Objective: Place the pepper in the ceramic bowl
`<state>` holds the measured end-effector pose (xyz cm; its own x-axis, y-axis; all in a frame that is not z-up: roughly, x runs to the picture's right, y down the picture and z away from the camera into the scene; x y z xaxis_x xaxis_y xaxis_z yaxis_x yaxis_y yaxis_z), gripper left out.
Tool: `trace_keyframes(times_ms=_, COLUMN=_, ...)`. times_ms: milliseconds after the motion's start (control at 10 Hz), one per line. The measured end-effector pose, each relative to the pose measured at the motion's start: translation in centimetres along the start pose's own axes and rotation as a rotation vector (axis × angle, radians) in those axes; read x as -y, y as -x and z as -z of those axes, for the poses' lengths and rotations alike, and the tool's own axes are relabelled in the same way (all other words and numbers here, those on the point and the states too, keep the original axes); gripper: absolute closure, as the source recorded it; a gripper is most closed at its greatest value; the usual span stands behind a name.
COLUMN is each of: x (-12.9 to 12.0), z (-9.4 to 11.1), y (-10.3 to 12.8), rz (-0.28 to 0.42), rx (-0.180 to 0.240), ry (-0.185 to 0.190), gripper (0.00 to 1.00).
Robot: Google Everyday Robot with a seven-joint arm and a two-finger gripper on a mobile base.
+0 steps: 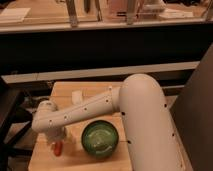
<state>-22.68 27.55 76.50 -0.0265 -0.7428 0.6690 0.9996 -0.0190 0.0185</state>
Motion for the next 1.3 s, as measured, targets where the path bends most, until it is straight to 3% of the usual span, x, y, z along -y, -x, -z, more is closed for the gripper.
trace_keyframes(times_ms=600, x=0.1, z=-0.7, y=0.0, rz=0.011, rx=-0.005, ry=0.003, gripper=0.21)
trace_keyframes(times_ms=1000, x=0.4, z=-1.1, y=0.0, rz=0.009, rx=-0.008, ry=0.002, gripper=0.55)
trace_keyframes(times_ms=1200, x=0.6, z=-1.3, y=0.1, rz=0.010, rx=-0.009, ry=-0.001, gripper=0.61)
trace_keyframes(times_ms=1300, x=0.5, z=-1.3, y=0.1, rz=0.006, rx=-0.010, ry=-0.001, gripper=0.69)
